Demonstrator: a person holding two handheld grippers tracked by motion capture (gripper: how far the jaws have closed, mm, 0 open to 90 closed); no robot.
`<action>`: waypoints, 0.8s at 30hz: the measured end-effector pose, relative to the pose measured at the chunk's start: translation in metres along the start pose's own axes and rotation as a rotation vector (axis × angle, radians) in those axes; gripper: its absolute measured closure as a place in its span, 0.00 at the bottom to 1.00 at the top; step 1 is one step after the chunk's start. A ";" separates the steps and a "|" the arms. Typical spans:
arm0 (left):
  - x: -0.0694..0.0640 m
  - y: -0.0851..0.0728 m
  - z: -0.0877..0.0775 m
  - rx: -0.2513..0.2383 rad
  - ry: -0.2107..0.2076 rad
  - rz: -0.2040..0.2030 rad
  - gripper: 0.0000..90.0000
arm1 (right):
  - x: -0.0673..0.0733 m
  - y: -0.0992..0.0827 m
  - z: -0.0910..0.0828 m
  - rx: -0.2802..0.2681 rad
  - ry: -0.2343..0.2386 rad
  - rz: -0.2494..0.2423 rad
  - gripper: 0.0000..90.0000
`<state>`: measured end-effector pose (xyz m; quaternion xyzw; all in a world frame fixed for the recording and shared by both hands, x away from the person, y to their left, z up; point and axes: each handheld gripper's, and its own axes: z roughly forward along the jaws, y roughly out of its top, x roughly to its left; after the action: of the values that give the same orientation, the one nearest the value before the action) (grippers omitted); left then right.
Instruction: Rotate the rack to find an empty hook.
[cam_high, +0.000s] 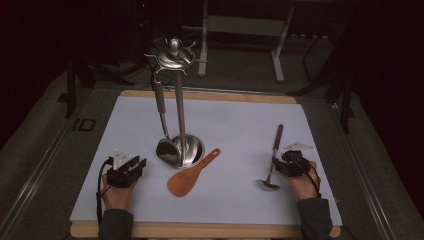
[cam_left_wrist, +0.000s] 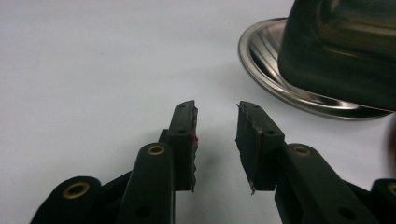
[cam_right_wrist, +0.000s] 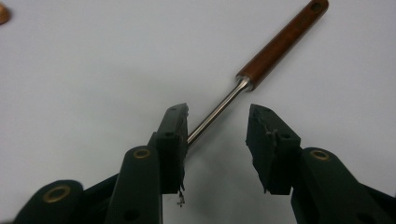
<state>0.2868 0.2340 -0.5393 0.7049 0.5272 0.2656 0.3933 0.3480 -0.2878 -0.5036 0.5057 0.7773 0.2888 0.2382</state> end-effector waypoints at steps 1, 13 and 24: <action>-0.001 0.000 0.000 0.002 0.003 0.004 0.75 | -0.002 0.002 0.002 0.004 -0.006 0.001 0.65; -0.001 0.000 0.001 0.009 0.000 0.009 0.75 | -0.029 0.035 0.041 0.060 -0.022 0.134 0.59; -0.001 0.000 0.001 0.011 -0.001 0.009 0.75 | -0.033 0.043 0.062 0.139 -0.035 0.180 0.58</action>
<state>0.2877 0.2327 -0.5397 0.7097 0.5252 0.2641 0.3883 0.4290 -0.2922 -0.5159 0.5935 0.7427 0.2457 0.1891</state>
